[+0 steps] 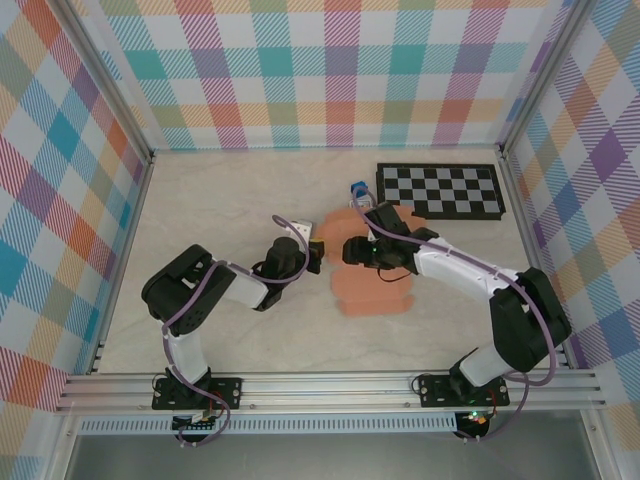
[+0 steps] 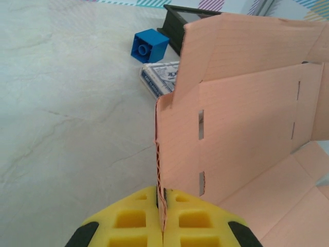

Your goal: Fold the paper box

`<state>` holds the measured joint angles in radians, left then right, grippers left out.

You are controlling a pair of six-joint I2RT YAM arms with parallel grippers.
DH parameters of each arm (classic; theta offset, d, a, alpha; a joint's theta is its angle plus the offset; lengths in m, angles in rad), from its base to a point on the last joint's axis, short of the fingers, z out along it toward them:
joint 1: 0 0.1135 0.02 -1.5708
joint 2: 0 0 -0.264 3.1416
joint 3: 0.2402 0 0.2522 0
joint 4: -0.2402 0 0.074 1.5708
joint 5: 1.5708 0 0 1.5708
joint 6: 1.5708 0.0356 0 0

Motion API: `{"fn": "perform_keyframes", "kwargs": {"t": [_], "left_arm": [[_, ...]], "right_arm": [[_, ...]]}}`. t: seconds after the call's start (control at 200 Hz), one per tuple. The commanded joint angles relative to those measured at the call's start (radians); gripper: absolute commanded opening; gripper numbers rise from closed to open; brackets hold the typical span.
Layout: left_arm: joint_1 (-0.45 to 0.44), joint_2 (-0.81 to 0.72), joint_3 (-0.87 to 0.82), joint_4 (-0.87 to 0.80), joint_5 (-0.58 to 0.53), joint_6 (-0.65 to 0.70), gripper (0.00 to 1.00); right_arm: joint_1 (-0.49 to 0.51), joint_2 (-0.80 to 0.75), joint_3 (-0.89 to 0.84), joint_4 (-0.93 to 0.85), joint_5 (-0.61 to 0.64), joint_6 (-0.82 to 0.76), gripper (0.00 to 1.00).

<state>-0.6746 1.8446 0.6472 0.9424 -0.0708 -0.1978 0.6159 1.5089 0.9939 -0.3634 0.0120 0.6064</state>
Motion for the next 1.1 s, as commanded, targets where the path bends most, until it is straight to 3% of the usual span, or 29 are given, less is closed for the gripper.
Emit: {"fn": "perform_keyframes", "kwargs": {"t": [0.0, 0.095, 0.215, 0.34, 0.51, 0.6, 0.99, 1.095], "left_arm": [[-0.022, -0.024, -0.018, 0.009, -0.051, 0.033, 0.0], [-0.021, -0.02, -0.015, 0.014, -0.073, 0.06, 0.0], [-0.032, -0.009, -0.018, 0.062, -0.082, 0.066, 0.0], [-0.048, 0.017, -0.032, 0.13, -0.107, 0.072, 0.0], [-0.055, 0.055, -0.056, 0.219, -0.128, 0.08, 0.0], [-0.06, 0.065, -0.072, 0.255, -0.138, 0.084, 0.0], [-0.086, 0.1, -0.073, 0.337, -0.15, 0.169, 0.0], [-0.086, 0.1, -0.076, 0.335, -0.159, 0.169, 0.0]], "right_arm": [[-0.004, -0.057, 0.09, -0.055, 0.051, -0.017, 0.62], [-0.031, -0.094, 0.203, -0.218, 0.113, -0.006, 0.65], [-0.086, -0.059, 0.354, -0.387, 0.044, 0.26, 0.67], [-0.08, 0.015, 0.384, -0.291, -0.057, 0.462, 0.71], [-0.083, 0.17, 0.521, -0.412, -0.081, 0.637, 0.76], [-0.09, 0.231, 0.54, -0.409, -0.189, 0.731, 0.77], [-0.177, 0.264, 0.542, -0.367, -0.244, 0.921, 0.82], [-0.179, 0.287, 0.539, -0.342, -0.232, 0.98, 0.77]]}}
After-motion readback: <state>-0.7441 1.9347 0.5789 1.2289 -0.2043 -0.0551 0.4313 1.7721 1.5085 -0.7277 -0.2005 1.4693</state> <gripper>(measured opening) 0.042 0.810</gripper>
